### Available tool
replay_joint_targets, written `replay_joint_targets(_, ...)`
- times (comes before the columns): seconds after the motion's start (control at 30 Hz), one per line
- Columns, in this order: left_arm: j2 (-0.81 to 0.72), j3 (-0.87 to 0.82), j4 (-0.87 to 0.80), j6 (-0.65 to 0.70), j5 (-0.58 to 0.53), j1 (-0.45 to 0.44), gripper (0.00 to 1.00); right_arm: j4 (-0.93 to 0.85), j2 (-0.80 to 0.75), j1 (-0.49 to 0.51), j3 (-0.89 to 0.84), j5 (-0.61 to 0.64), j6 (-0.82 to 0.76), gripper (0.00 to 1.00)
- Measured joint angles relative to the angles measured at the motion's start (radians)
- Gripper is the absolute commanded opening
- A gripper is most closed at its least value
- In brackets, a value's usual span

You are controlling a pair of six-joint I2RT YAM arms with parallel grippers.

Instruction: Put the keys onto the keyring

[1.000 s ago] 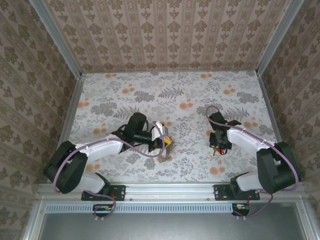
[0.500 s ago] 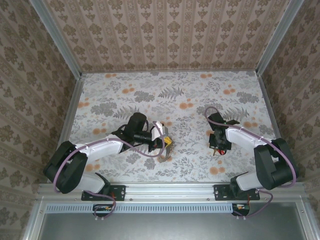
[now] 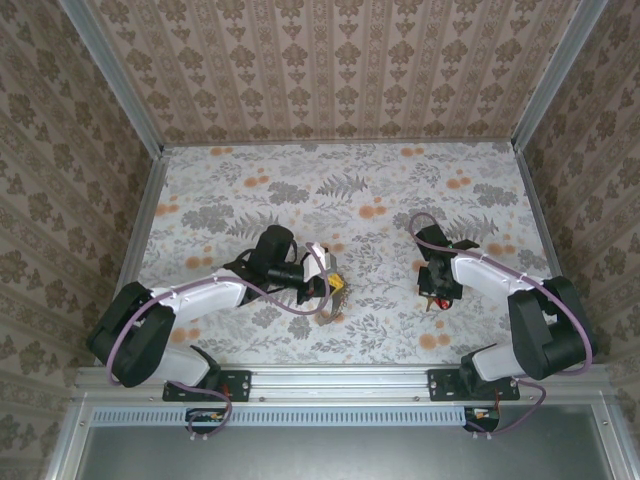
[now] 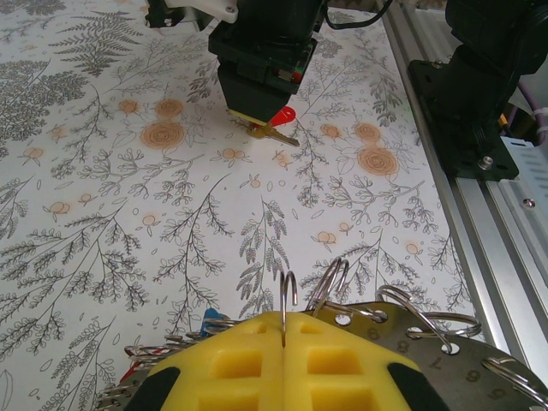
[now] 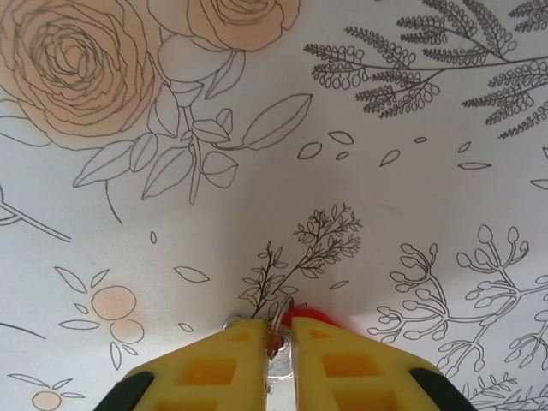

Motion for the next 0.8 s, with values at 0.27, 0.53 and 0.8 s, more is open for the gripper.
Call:
replay_joint_targets(0.27, 0.0, 0.0, 0.0, 0.0, 0.0, 0.0, 0.0, 0.008, 0.0, -0.001, 0.0, 0.0, 0.0, 0.1)
replay_joint_targets(0.53, 0.0, 0.0, 0.0, 0.0, 0.0, 0.0, 0.0, 0.008, -0.008, -0.002, 0.0, 0.0, 0.0, 0.03)
replay_joint_targets(0.8, -0.001, 0.0, 0.0, 0.0, 0.0, 0.0, 0.0, 0.104, -0.243, -0.002, -0.049, -0.156, -0.093, 0.03)
